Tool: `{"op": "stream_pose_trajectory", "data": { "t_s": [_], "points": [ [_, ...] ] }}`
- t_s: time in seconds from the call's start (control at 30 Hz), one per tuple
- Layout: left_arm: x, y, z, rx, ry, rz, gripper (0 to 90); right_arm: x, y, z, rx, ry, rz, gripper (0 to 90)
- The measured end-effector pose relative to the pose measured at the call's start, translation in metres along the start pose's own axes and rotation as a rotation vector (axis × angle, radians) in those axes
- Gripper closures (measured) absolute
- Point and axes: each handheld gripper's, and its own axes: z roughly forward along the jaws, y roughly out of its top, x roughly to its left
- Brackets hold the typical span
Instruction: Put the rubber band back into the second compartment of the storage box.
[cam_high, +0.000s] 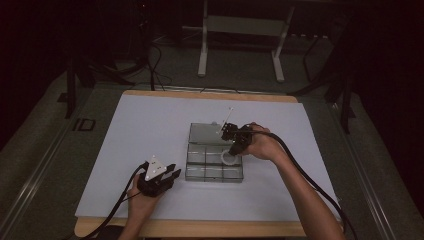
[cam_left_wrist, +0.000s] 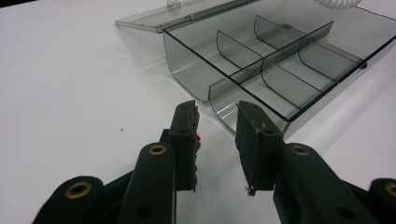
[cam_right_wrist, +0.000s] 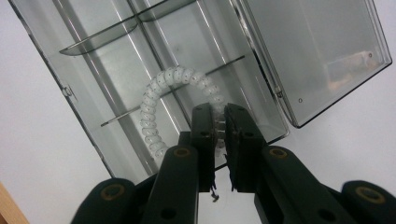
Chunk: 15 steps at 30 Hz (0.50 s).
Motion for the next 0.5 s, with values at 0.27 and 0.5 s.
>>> {"op": "stream_pose_trajectory", "data": {
  "t_s": [0.27, 0.5],
  "points": [
    [0.000, 0.000, 0.000, 0.000, 0.000, 0.001, 68.8, 0.000, 0.005, 0.003, 0.000, -0.001, 0.002, 82.3],
    [0.000, 0.000, -0.001, -0.001, -0.001, 0.003, 68.8, 0.003, 0.012, 0.007, -0.005, 0.003, -0.004, 82.3]
  ]
}}
